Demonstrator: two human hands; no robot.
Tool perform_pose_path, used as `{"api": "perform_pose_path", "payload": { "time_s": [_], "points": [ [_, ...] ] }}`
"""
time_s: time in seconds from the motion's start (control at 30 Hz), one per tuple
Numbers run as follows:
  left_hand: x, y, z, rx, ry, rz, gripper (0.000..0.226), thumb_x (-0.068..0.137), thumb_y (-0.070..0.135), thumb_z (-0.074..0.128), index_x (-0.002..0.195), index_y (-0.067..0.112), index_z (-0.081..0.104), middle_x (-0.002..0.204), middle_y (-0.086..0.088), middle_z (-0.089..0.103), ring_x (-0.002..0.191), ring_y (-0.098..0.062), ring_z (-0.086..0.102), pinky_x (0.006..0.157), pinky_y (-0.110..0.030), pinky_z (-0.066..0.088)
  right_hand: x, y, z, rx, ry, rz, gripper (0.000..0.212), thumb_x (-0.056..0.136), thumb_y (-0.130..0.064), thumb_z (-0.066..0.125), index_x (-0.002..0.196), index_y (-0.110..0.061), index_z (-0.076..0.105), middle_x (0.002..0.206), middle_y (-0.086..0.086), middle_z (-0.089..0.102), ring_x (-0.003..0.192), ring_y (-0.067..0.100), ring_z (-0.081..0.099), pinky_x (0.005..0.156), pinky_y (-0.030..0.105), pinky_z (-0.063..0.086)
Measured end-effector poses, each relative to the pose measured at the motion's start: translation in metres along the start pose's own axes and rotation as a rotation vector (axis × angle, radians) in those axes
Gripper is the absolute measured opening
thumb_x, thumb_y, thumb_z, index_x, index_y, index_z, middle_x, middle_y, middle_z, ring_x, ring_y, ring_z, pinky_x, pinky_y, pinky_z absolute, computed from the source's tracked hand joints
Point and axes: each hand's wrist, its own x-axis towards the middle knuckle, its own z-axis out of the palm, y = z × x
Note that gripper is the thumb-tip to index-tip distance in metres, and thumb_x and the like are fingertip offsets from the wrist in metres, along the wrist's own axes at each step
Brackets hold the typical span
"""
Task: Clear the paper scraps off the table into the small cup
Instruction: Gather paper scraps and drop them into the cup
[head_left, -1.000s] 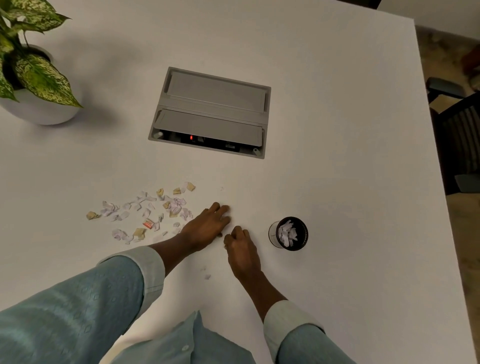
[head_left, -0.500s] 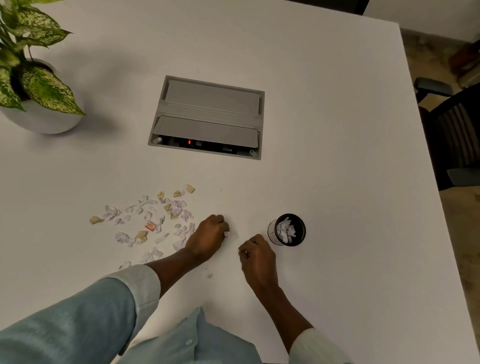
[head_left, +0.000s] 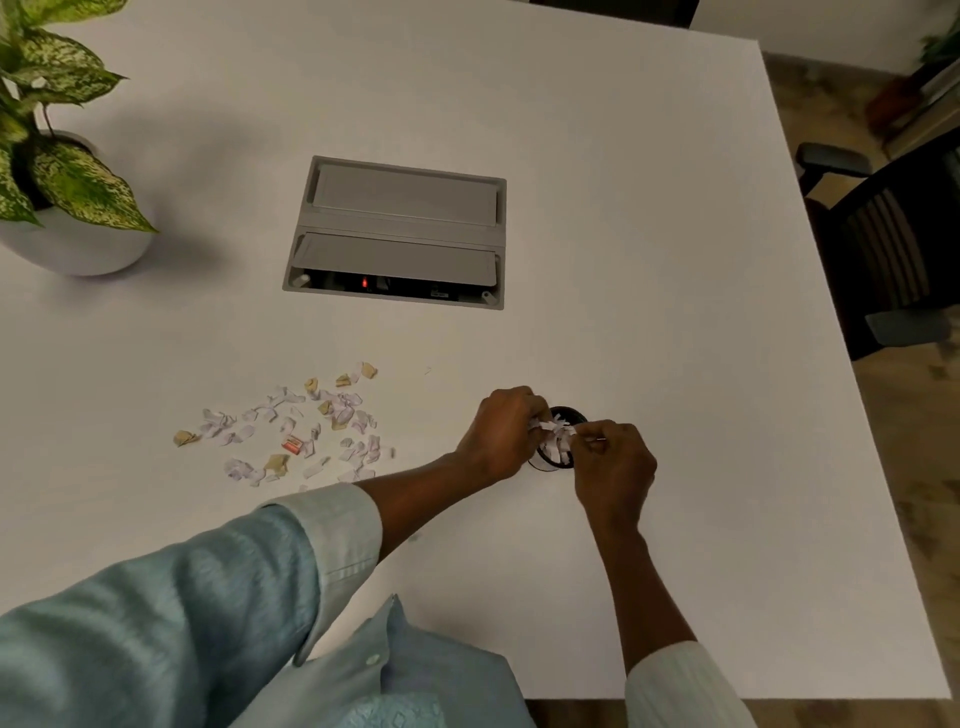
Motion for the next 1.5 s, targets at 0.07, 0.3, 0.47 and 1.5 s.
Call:
{"api": "perform_pose_path", "payload": {
  "time_s": [0.07,0.3,0.47,1.5],
  "points": [
    [0.006,0.004,0.007,0.030,-0.064,-0.017,0.014,0.085,0.009,0.076,0.099,0.009,0.077,0.092,-0.008,0.072,0.081,-0.025,0.066,0.070,-0.036,0.051,0.006,0.004,0.000,0.004,-0.023,0.029,0.012,0.080,-0.008,0.079,0.091,-0.014,0.077,0.092,0.005,0.070,0.074,0.020,0.069,0.065,0.019,0.044],
    [0.003,0.006,0.013,0.055,-0.164,0.052,0.034,0.092,0.021,0.069,0.125,0.017,0.071,0.123,-0.004,0.071,0.105,-0.023,0.065,0.087,-0.039,0.055,0.001,0.011,0.004,0.022,-0.032,0.007,0.031,0.080,0.007,0.065,0.102,-0.013,0.073,0.101,0.005,0.072,0.081,0.022,0.071,0.073,0.027,0.052],
    [-0.021,-0.016,0.007,0.080,-0.051,-0.001,0.036,0.095,0.029,0.067,0.130,0.022,0.064,0.135,0.004,0.061,0.123,-0.017,0.053,0.091,-0.038,0.054,-0.019,0.007,0.008,0.081,0.048,-0.103,0.027,0.083,0.009,0.065,0.098,-0.012,0.073,0.097,0.003,0.067,0.081,0.018,0.067,0.065,0.019,0.051],
    [-0.118,-0.132,-0.005,0.735,-0.411,-0.184,0.116,0.087,0.041,0.076,0.161,0.002,-0.004,0.168,-0.021,-0.020,0.156,-0.036,-0.020,0.128,-0.052,-0.007,-0.074,-0.035,0.111,-0.863,-0.654,-0.587,0.102,0.032,-0.017,0.098,0.128,-0.002,0.066,0.093,0.018,0.067,0.089,0.028,0.065,0.067,0.028,0.058]
  ]
}}
